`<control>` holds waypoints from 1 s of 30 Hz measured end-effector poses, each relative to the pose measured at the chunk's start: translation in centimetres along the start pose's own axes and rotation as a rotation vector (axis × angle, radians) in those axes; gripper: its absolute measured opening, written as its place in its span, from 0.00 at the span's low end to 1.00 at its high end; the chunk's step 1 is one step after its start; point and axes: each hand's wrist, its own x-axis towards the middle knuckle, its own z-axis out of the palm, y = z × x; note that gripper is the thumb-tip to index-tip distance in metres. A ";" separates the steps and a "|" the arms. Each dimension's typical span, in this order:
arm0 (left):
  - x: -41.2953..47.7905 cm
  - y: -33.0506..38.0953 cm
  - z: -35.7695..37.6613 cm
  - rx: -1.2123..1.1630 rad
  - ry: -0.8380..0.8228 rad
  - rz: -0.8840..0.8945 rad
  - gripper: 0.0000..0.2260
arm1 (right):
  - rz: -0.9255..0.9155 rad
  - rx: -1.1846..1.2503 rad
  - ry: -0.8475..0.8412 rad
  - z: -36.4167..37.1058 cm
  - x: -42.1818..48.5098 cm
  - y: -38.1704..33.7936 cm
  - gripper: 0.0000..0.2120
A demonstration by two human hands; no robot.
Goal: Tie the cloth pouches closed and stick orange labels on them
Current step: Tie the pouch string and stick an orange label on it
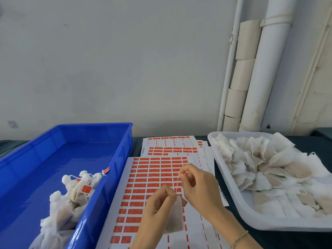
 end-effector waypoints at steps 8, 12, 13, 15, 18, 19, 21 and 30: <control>-0.1 0.6 0.6 -0.296 -0.038 -0.265 0.08 | -0.006 0.004 0.108 -0.5 1.2 0.4 0.04; -0.3 0.3 0.3 -0.295 -0.067 -0.303 0.08 | 0.015 0.025 0.171 -1.0 1.2 1.0 0.02; -0.3 0.2 0.2 -0.278 -0.075 -0.285 0.07 | 0.030 0.019 0.183 -1.1 1.2 1.3 0.02; -0.2 -0.1 -0.1 -0.293 -0.097 -0.242 0.08 | 0.061 -0.011 0.193 -1.3 1.0 1.8 0.02; -0.3 -0.2 -0.8 -0.437 -0.072 -0.186 0.10 | 0.097 -0.055 0.089 -1.2 0.1 2.6 0.04; -0.3 -0.3 -1.0 -0.486 -0.069 -0.173 0.10 | 0.104 -0.070 0.042 -1.1 -0.4 2.8 0.05; -0.2 -0.3 -1.2 -0.518 -0.043 -0.146 0.10 | 0.114 -0.099 -0.020 -0.8 -1.5 3.0 0.08; 0.0 -2.0 -0.5 0.024 0.179 0.193 0.13 | 0.180 0.009 -0.194 -0.3 -4.5 1.0 0.04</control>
